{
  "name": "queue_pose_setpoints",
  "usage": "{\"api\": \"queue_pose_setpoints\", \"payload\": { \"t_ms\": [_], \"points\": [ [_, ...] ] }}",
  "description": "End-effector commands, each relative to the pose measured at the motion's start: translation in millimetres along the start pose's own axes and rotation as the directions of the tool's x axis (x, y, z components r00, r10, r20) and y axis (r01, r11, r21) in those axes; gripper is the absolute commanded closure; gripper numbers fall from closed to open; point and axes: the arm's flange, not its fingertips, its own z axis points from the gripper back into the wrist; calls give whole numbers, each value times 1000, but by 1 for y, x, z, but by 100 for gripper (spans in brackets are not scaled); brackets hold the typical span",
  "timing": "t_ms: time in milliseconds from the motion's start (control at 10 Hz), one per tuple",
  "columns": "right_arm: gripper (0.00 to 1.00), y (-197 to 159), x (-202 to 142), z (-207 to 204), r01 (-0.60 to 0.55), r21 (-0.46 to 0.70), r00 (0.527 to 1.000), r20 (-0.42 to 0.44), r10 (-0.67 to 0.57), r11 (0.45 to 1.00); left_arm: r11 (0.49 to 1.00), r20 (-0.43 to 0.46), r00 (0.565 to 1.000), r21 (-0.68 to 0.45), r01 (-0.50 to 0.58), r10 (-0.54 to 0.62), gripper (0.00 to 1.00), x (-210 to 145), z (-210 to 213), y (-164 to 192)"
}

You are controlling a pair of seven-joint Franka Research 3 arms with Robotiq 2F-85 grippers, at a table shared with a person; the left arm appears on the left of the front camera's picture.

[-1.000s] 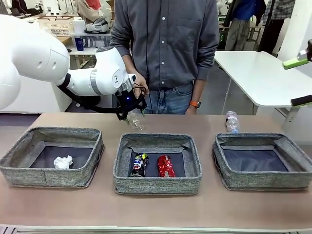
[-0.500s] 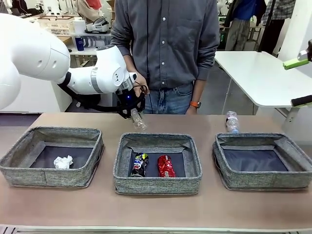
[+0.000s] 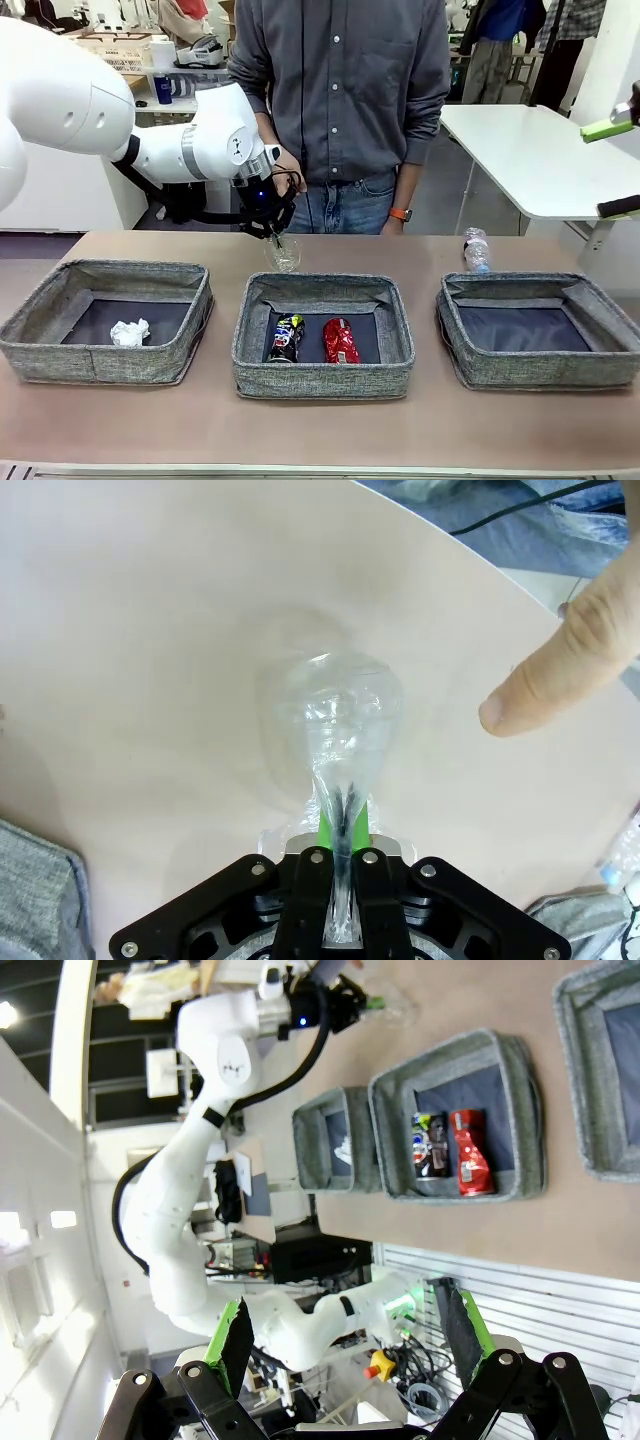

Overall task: Sort the waste into the appropriate baskets.
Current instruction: Pick up the waste item pointed out by the person.

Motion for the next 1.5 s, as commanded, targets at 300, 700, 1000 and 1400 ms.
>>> {"api": "queue_pose_setpoints", "payload": {
  "t_ms": [300, 700, 1000, 1400],
  "points": [
    [0, 0, 1, 0, -12, 22, 1000, 0, 12, 1000, 999, -4, 999, -16, 45, -45, 100, -21, 33, 14],
    [0, 0, 1, 0, -12, 22, 1000, 0, 12, 1000, 998, 51, 999, -56, 3, 0, 100, -111, 173, 28],
    [0, 0, 1, 0, -12, 22, 1000, 0, 12, 1000, 993, 67, 998, -118, 13, -5, 100, -221, 261, 43],
    [0, 0, 1, 0, -12, 22, 1000, 0, 12, 1000, 964, 82, 981, -187, 190, -177, 100, -298, 288, 78]
  ]
}}
